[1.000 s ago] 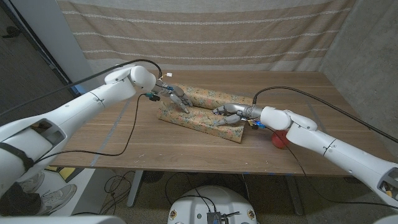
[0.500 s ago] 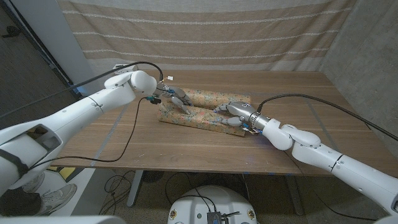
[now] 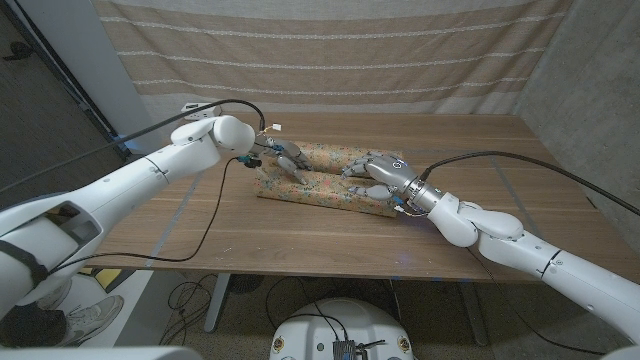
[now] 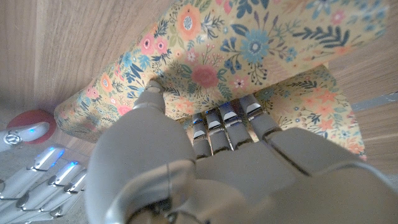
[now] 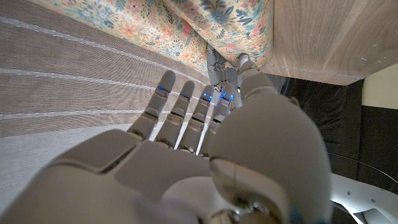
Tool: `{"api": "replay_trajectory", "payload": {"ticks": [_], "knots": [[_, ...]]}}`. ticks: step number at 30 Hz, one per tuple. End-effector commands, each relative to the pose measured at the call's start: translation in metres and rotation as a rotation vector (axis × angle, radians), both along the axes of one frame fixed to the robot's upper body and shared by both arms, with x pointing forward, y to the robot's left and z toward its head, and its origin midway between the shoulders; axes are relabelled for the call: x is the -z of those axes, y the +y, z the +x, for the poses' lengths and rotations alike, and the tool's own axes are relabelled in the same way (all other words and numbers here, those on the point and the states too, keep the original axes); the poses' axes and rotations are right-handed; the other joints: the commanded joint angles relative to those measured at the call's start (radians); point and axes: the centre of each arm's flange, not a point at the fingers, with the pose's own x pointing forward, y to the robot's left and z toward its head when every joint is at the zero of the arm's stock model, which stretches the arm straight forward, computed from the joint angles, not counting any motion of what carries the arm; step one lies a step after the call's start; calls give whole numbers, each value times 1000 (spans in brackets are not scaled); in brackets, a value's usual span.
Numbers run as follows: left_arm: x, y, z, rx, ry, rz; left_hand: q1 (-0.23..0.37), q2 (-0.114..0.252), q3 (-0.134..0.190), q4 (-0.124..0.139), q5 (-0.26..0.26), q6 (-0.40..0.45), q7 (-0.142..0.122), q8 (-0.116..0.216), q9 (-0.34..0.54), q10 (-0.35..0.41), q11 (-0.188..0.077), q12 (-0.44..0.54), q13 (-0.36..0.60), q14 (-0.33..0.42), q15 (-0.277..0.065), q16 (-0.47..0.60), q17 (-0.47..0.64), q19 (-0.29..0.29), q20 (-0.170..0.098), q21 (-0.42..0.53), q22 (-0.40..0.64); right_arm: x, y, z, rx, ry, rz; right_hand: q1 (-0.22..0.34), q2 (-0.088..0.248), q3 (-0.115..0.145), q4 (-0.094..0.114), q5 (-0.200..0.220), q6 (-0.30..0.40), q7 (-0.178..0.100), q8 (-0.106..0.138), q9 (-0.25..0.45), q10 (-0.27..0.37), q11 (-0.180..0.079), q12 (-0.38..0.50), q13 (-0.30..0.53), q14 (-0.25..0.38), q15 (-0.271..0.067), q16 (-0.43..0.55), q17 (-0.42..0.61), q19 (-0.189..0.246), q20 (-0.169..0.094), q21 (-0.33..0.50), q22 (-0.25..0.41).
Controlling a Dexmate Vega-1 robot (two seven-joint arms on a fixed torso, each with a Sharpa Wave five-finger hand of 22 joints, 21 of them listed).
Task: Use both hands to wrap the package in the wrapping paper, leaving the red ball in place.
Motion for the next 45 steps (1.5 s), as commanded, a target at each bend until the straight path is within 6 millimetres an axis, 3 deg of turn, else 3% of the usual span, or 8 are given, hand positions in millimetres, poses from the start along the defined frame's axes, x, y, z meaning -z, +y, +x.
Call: {"api": "replay_trajectory", "payload": {"ticks": [1,5,10,18,24,30,35,45], "knots": [[-3,-3,4,4,-5,8,-13,-2,1,-7,0,-1,-2,6,1,5,-1,4,2,-2,-13,4,2,0,-7,7,0,12,11,8,43,52,-143,16,-14,8,-2,10,-110,-11,-47,2,-93,6,-50,-7,-87,-164,-28,-33,-5,-7,-29,4],[-3,-3,6,6,-2,9,-18,0,0,-5,1,-2,0,6,1,4,0,3,1,-2,-12,5,3,-1,-7,7,0,16,11,17,85,79,-161,-3,-13,5,11,11,-145,-2,-52,3,-133,32,-62,-10,-125,-142,-31,-45,-20,-4,-46,4],[-4,-3,7,8,-2,9,-22,2,0,-5,1,-3,2,6,1,2,2,4,1,-3,-11,5,3,-3,-5,8,0,23,12,27,142,114,-200,-27,-9,1,25,10,-152,16,-47,4,-131,56,-55,-12,-136,-122,-25,-51,-25,3,-58,3],[-10,-3,1,20,-48,7,-24,0,0,-8,2,4,-2,10,1,8,-2,6,-1,-1,-14,6,2,0,-8,10,0,30,13,43,193,221,-251,-41,10,7,32,10,-127,38,-33,3,-65,79,-30,-15,-56,-112,12,-65,4,10,-66,4],[-26,-2,-20,32,-168,4,-27,-7,-3,-11,1,12,-7,12,0,12,-6,8,-2,5,-17,7,2,0,-9,11,-1,31,14,46,193,255,-260,-46,10,9,30,9,-114,51,-30,2,-45,88,-26,-17,-6,-109,27,-76,45,-3,-60,5],[-36,-5,-57,91,-380,0,-45,-29,-17,-10,0,31,-19,18,-1,22,-12,12,-4,18,-18,12,3,-13,-8,6,-2,31,15,46,194,265,-262,-50,13,11,31,8,-99,56,-26,1,-35,89,-24,-18,25,-108,37,-80,63,-8,-58,5],[-19,-8,-76,152,-488,10,-51,-64,-35,-22,6,142,-54,53,0,71,-37,35,2,18,-37,12,6,-29,-16,-1,-5,31,16,46,195,266,-258,-50,14,13,30,8,-96,55,-26,1,-27,90,-23,-18,32,-107,38,-83,68,-10,-59,5],[33,-13,-94,183,-621,98,-38,-90,-44,-37,15,195,-81,69,6,70,-43,38,14,1,-45,8,6,-42,-6,-7,-6,33,18,45,194,278,-257,-52,15,14,30,8,-93,57,-26,1,-24,89,-23,-19,33,-108,37,-86,71,-12,-61,5]]}}
